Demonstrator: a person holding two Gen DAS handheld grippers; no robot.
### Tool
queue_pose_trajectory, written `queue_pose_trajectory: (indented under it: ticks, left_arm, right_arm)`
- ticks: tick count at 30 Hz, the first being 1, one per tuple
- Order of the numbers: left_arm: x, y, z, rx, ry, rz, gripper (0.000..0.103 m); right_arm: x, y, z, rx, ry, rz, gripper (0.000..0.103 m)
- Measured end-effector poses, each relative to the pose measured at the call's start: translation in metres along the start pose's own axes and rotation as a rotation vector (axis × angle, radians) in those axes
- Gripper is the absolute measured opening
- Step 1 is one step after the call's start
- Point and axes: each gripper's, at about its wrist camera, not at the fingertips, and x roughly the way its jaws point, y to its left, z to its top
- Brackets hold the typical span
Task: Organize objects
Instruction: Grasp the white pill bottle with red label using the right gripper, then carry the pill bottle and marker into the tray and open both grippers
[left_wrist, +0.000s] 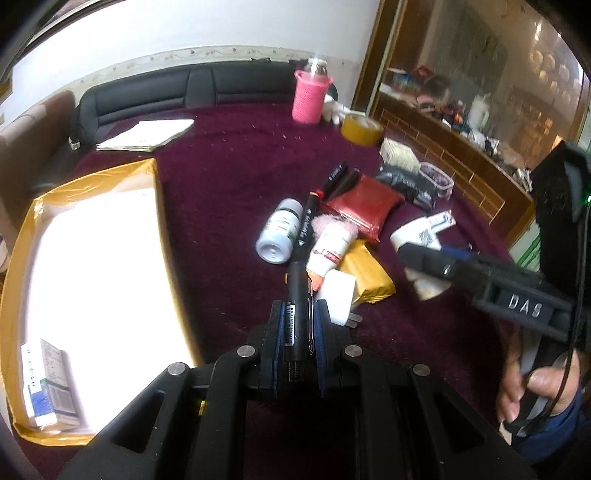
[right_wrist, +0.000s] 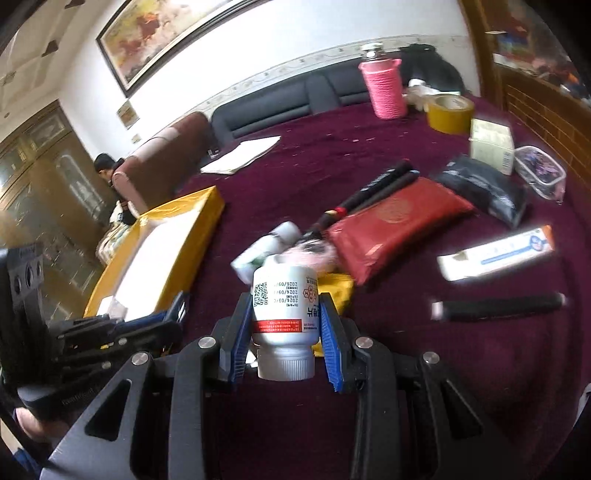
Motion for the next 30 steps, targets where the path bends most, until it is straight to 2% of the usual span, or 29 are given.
queue_pose_trajectory:
  ticks: [6, 12, 15, 21, 25, 30]
  left_arm:
    - [-0.031, 0.037, -0.004, -0.078, -0.067, 0.008, 0.012]
    - [-0.058, 0.091, -0.017, -0.191, -0.122, 0.071, 0.012]
    - [-0.058, 0.116, -0.025, -0.249, -0.118, 0.093, 0.012]
    - [-0.044, 0.139, -0.042, -0.300, -0.081, 0.105, 0.012]
    - [-0.028, 0.141, -0.045, -0.315, -0.053, 0.077, 0.012]
    - [-0.016, 0.132, -0.048, -0.316, -0.027, 0.031, 0.012]
  right_arm:
    - [0.007, 0.032, -0.004, -0.037, 0.031, 0.055, 0.032]
    - [0.026, 0.075, 0.000, -0.092, 0.083, 0.164, 0.032]
    - [0.040, 0.096, 0.002, -0.111, 0.113, 0.211, 0.032]
    - [0.077, 0.137, -0.006, -0.154, 0.198, 0.263, 0.032]
    - [0.100, 0.153, -0.011, -0.169, 0.248, 0.267, 0.032]
    - [0.122, 0.153, -0.008, -0.157, 0.285, 0.248, 0.032]
